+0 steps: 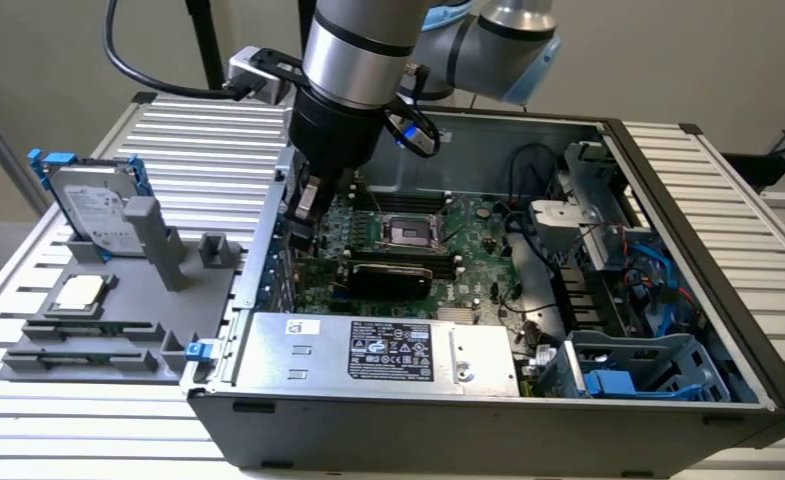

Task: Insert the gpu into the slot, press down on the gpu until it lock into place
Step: 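Press down on the gpu until it lock into place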

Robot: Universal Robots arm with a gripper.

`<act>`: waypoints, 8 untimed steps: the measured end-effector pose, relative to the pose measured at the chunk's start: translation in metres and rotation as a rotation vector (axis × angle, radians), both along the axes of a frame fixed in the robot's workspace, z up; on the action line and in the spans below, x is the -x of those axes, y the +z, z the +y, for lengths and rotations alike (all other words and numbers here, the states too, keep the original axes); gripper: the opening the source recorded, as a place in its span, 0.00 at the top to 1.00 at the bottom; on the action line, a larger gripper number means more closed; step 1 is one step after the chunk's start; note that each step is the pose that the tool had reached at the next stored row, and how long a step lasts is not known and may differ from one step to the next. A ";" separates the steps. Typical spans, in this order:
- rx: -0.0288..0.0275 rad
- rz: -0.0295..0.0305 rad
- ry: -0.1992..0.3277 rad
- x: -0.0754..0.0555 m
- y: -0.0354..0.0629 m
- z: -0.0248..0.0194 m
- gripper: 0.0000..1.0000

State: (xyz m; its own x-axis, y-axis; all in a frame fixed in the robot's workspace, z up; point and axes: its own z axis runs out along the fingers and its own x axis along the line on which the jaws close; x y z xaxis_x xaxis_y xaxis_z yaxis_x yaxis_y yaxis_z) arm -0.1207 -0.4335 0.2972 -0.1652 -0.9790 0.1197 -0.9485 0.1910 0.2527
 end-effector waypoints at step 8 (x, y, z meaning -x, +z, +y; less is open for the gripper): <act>0.0086 0.0000 -0.001 0.000 -0.0019 -0.0005 0.89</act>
